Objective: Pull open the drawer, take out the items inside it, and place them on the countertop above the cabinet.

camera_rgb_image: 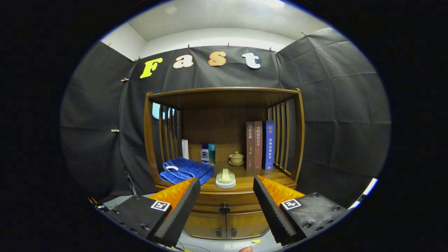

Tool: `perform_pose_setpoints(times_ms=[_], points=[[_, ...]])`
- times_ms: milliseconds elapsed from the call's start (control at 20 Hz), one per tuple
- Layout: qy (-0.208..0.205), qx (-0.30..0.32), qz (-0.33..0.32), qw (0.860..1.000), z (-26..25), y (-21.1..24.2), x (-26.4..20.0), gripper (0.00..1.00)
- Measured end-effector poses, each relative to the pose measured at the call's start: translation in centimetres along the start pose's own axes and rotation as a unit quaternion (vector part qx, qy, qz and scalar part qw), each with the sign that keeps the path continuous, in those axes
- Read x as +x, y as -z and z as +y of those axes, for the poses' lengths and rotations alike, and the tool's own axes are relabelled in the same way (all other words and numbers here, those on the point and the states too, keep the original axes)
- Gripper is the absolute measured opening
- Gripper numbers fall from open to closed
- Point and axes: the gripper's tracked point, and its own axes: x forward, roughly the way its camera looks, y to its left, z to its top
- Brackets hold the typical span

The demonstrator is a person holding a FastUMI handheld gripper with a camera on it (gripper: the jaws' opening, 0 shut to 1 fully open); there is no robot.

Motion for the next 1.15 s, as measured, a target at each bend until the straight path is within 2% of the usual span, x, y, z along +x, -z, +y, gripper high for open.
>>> perform_pose_setpoints(times_ms=[1150], points=[[-0.009,-0.007,-0.010,1.000,0.59,0.57,0.38,0.99]])
